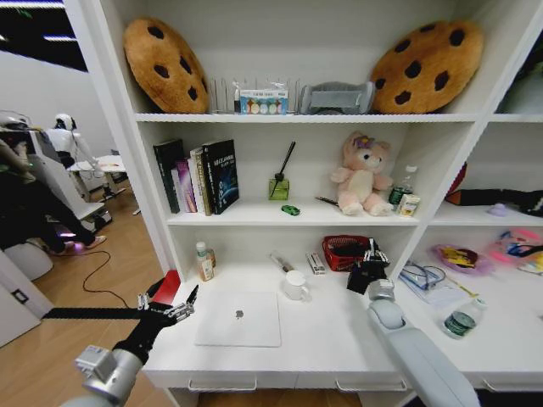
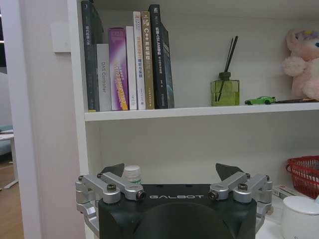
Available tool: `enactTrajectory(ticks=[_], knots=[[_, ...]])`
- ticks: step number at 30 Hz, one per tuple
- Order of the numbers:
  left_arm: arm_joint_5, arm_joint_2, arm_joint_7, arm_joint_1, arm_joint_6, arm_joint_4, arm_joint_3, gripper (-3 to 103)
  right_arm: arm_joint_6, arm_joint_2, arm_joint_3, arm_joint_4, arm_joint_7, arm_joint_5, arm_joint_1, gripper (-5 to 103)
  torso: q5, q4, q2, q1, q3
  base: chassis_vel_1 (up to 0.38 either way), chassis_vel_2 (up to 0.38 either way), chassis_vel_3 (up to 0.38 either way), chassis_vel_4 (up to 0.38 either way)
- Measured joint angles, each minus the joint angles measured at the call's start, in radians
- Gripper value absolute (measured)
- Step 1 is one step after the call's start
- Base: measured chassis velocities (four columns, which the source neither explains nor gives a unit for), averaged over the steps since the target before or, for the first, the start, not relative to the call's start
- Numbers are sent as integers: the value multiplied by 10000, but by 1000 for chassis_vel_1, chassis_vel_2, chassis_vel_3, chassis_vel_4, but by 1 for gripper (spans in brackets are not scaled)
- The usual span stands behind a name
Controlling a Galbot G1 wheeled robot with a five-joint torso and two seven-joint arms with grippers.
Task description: Organize the objects on the table.
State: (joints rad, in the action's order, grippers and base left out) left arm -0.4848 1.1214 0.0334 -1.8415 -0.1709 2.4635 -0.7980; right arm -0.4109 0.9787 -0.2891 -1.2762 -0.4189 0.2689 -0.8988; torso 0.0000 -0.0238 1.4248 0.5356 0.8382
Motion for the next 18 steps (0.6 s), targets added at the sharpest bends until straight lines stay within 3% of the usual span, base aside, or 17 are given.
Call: enactTrajectory(ticks=[5,8,11,13,15,16,18], knots=[[0,0,0,1,0,0,0,100,-3,21,214,172,-236,-6,129,11,0,0,0,-1,0,0,0,0,0],[0,0,0,1,0,0,0,100,16,103,335,243,-375,-26,189,19,0,0,0,-1,0,0,0,0,0],[0,0,0,0,0,0,0,100,112,158,380,208,-432,-55,188,36,0,0,0,-1,0,0,0,0,0],[0,0,0,0,0,0,0,100,138,158,382,166,-438,-55,170,36,0,0,0,-1,0,0,0,0,0],[0,0,0,0,0,0,0,100,250,151,364,-13,-451,-32,90,46,1,0,0,-1,0,0,0,0,0],[0,0,0,0,0,0,0,100,250,151,364,-13,-451,-32,90,46,1,0,0,-1,0,0,0,0,0],[0,0,0,0,0,0,0,100,804,57,23,-784,-315,244,-320,57,2,3,0,-1,0,0,0,0,0]])
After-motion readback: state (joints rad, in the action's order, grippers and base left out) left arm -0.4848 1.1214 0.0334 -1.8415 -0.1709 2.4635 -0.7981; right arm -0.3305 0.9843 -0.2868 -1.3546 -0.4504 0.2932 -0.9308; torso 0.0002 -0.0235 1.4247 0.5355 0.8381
